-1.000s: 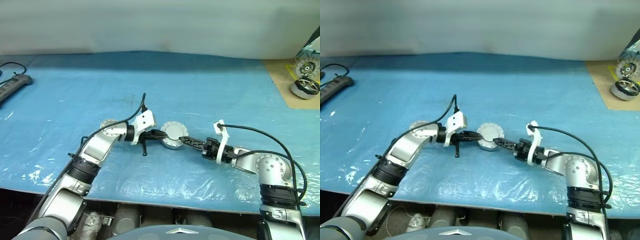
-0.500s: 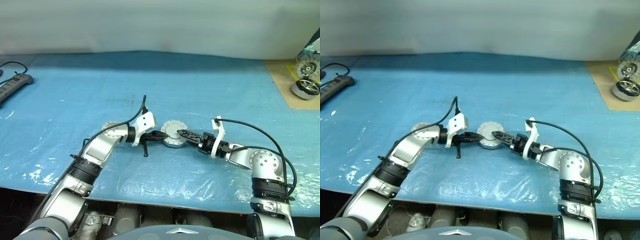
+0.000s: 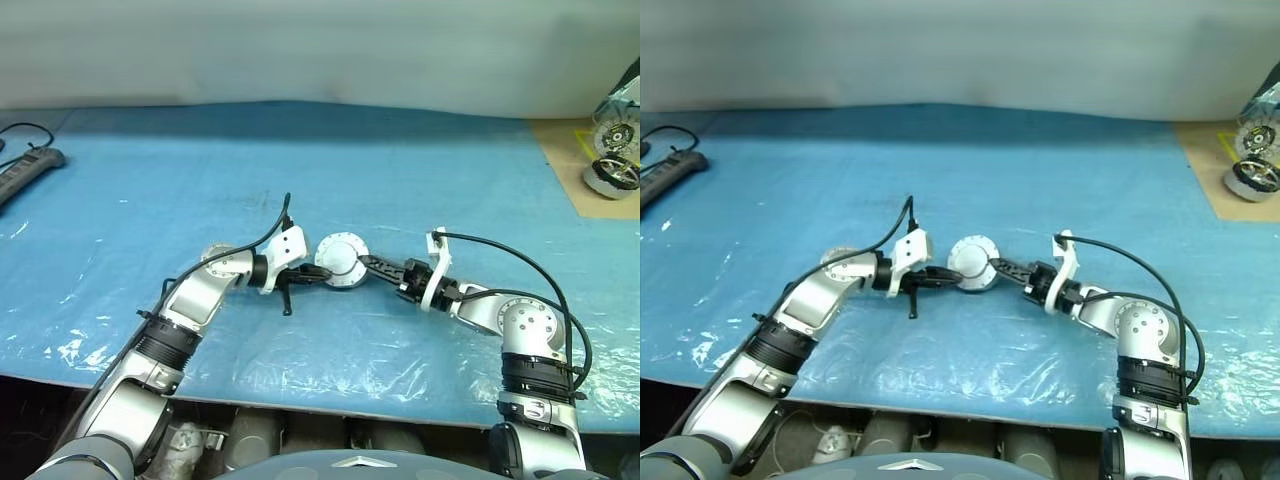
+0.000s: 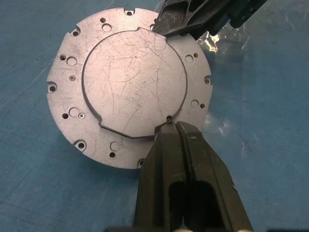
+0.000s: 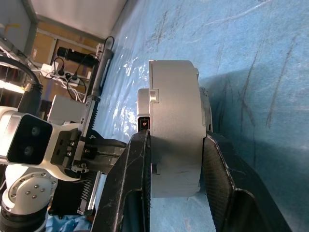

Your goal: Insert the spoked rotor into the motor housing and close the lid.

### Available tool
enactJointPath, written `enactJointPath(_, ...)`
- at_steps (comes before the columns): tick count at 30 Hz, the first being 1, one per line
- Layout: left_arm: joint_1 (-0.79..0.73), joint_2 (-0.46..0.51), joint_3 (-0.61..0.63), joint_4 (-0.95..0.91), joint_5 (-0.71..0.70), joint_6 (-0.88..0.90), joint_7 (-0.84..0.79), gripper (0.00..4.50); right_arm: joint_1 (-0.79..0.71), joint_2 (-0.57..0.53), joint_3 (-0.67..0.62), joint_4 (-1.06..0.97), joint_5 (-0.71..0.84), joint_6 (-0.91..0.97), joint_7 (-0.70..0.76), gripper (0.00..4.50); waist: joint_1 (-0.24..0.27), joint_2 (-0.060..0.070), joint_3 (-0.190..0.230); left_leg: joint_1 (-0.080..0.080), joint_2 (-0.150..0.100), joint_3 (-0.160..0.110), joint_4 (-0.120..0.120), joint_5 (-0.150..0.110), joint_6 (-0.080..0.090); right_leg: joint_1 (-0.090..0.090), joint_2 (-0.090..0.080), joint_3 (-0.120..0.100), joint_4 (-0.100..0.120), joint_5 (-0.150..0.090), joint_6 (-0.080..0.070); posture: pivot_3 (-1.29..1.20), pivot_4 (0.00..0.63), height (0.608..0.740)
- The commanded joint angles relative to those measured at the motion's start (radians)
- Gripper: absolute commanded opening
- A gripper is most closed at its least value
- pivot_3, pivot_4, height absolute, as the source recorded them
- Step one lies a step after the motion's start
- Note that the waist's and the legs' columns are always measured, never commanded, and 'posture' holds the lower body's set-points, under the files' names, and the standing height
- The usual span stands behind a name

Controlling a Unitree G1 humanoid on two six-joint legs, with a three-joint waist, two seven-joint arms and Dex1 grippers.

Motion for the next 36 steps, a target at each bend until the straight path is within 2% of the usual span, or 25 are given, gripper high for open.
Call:
enactJointPath(1,-0.015,-0.013,0.01,-0.042,-0.041,0.024,-0.014,0.0,0.013,0.024,0.055,-0.029,0.008,0.02,0.006,1.1,0.0,0.0,0.0,0.0,0.0,0.0,0.0,0.0,0.0,0.0,0.0,0.0,0.0,0.0,0.0,0.0,0.15,0.74)
enactJointPath(5,-0.029,-0.037,0.108,-0.099,-0.195,0.136,-0.033,0.0,0.019,0.049,0.011,-0.017,0.029,0.03,-0.031,1.1,-0.002,0.0,0.0,-0.001,0.0,0.0,-0.001,0.0,-0.001,-0.001,0.0,0.0,0.0,0.0,0.0,0.0,0.15,0.74)
enactJointPath(9,-0.043,-0.028,0.207,-0.074,-0.306,0.221,-0.036,0.0,0.007,0.07,-0.048,0.012,0.081,0.072,-0.061,1.1,-0.003,0.0,0.0,-0.001,0.0,0.001,-0.002,0.001,0.0,-0.003,0.0,0.0,0.001,-0.001,-0.001,0.0,0.15,0.74)
enactJointPath(13,-0.036,-0.001,0.239,-0.067,-0.359,0.263,-0.065,0.0,-0.021,0.108,-0.138,0.067,0.158,0.103,-0.124,1.1,0.0,0.0,0.001,-0.002,0.0,0.001,-0.003,0.001,0.0,-0.003,0.0,0.0,0.0,-0.001,-0.001,0.0,0.15,0.74)
enactJointPath(16,-0.028,0.006,0.284,-0.03,-0.378,0.279,-0.036,0.0,-0.067,0.163,-0.272,0.129,0.305,0.074,-0.216,1.1,0.0,0.001,0.001,-0.003,0.0,0.001,-0.002,0.001,0.0,-0.004,0.0,0.0,0.0,-0.001,-0.001,0.0,0.15,0.74)
enactJointPath(19,-0.013,0.005,0.316,0.0,-0.388,0.289,-0.006,0.0,-0.089,0.21,-0.318,0.106,0.423,0.043,-0.299,1.1,0.0,0.002,0.002,-0.008,0.0,0.001,-0.002,0.001,0.0,-0.01,0.0,0.0,0.001,-0.001,-0.001,0.0,0.15,0.74)
enactJointPath(22,-0.025,-0.032,0.397,0.055,-0.46,0.395,0.085,0.6,-0.099,0.25,-0.311,0.069,0.495,0.003,-0.383,1.1,-0.002,0.002,0.002,-0.016,0.0,0.001,0.0,0.001,0.0,-0.018,0.0,0.0,0.003,-0.001,-0.001,0.0,0.15,0.74)
enactJointPath(24,-0.018,-0.04,0.433,0.098,-0.502,0.446,0.085,1.22,-0.108,0.269,-0.288,0.052,0.539,-0.015,-0.423,1.1,-0.003,0.002,0.002,-0.02,0.0,0.001,0.001,0.002,0.0,-0.022,0.0,0.0,0.006,0.0,-0.002,0.0,0.15,0.74)
enactJointPath(28,0.001,-0.078,0.472,0.133,-0.559,0.488,0.092,2.75,-0.124,0.284,-0.237,0.034,0.623,-0.043,-0.479,1.1,0.0,0.002,0.002,-0.02,0.001,0.002,0.0,0.001,0.0,-0.024,0.0,0.0,0.009,-0.001,-0.003,0.0,0.15,0.74)
enactJointPath(33,0.003,-0.132,0.524,0.153,-0.616,0.524,0.129,4.46,-0.119,0.25,-0.188,0.028,0.666,-0.076,-0.488,1.1,0.001,0.001,0.003,-0.022,0.001,0.002,0.002,0.001,0.0,-0.024,0.0,0.0,0.009,-0.001,-0.003,0.0,0.15,0.74)
enactJointPath(36,0.032,-0.149,0.51,0.145,-0.617,0.518,0.124,4.46,-0.108,0.222,-0.158,0.022,0.684,-0.082,-0.478,1.1,0.002,0.001,0.003,-0.021,0.001,0.002,0.002,0.001,0.0,-0.023,0.0,0.0,0.009,-0.001,-0.003,0.0,0.15,0.74)
